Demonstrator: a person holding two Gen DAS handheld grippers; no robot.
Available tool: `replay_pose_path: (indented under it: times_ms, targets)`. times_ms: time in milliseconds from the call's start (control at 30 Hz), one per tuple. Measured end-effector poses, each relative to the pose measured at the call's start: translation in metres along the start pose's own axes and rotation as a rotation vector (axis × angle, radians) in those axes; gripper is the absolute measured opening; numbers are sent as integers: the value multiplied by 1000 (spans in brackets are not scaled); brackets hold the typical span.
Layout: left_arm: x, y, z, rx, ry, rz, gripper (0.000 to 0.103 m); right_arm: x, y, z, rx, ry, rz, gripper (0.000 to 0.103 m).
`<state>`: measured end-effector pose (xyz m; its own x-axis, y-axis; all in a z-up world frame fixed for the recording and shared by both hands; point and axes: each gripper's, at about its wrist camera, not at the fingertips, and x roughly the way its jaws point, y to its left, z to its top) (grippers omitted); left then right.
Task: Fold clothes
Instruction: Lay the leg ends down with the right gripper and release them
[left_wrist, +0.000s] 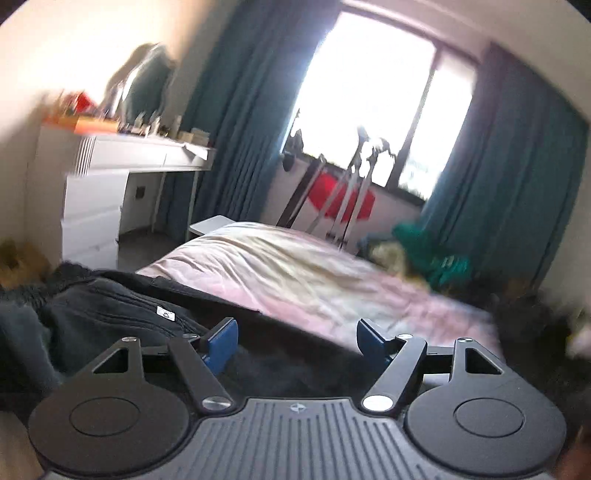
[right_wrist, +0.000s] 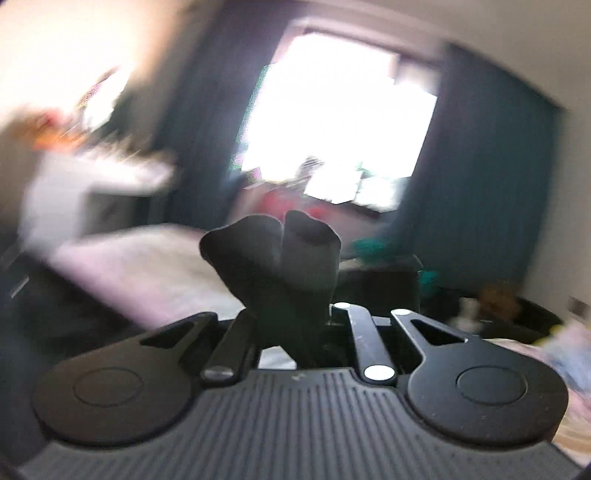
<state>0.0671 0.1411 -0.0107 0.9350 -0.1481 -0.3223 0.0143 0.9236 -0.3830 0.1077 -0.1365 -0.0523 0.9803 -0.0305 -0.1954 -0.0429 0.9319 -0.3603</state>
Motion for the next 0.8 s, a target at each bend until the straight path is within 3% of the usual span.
replay_pose_path:
  times_ms: [67,133,300,367,500,667,700,767,800]
  targets:
    - [-2,11,1,-35,2,0,73,6,41,-21,-66,79,90,13]
    - [-2,19,-1,-59,3,20,73,9,63,-34,-83,139,103,13]
    - [0,30,5,-134,-6,-5,72,-3,69,-15,-68,40,82,13]
    - [-1,27,6,-124,-29,-16,72,-8,72,-6,-39,9,118,13]
    - [-2,17,4,-42,-46,-12,72,0,82,-17,15,99,220,13]
    - [0,5,-5,31,-42,-51,72,-2,89,-31,4,137,252,17]
    - [0,2,-9,51,-51,-47,72,-3,90,-28,3,134,253,22]
    - [5,-5,-13,106,-40,-44,72,-7,87,-26,7,146,276,44]
    - [7,-8,-16,127,-30,-48,72,-6,87,-25,8,162,292,62]
